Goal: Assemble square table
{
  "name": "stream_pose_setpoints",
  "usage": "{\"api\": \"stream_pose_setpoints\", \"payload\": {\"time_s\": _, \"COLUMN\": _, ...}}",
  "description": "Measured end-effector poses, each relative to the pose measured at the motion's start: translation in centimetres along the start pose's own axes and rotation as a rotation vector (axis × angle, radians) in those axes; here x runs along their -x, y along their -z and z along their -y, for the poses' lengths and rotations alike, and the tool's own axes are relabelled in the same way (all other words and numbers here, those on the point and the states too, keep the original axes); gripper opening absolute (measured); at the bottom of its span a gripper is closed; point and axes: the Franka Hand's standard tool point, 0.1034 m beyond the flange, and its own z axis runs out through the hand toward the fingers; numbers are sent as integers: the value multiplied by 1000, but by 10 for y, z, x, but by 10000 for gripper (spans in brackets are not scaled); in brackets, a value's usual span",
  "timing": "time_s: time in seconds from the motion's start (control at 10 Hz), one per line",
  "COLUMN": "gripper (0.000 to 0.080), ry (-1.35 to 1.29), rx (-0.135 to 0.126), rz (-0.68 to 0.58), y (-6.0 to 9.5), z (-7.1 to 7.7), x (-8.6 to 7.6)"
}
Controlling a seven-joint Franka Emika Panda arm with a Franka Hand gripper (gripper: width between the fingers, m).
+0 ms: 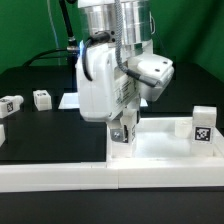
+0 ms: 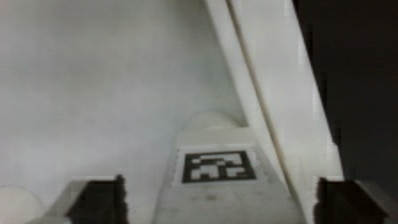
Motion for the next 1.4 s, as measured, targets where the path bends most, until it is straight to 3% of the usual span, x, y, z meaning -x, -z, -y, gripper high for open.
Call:
{"api": "stream_pose_setpoints", "payload": {"time_s": 0.3, "gripper": 647, "ry": 56, "rx": -27, "rz": 32, "y": 35, "z": 0, "x": 16}}
{"api": "stream_pose_setpoints", "payload": {"time_s": 0.4, "gripper": 647, "ry": 60, "rx": -25, "rz": 37, "y": 39, "z": -1, "x": 19}}
{"api": "stream_pose_setpoints", "payload": {"time_s": 1.0, "gripper": 649, "ry": 83, "rx": -23, "rz": 37, "y": 38, "z": -3, "x": 21}}
{"api": "stream_pose_setpoints", "payload": {"time_s": 1.2, "gripper": 649, "ry": 194, "rx": -12, "rz": 47, "y": 40, "z": -18, "x": 37}}
{"api": "stream_pose_setpoints", "payload": {"time_s": 1.4, "gripper": 649, "ry": 248, "rx": 19, "rz": 36, "y": 28, "z": -39, "x": 36}}
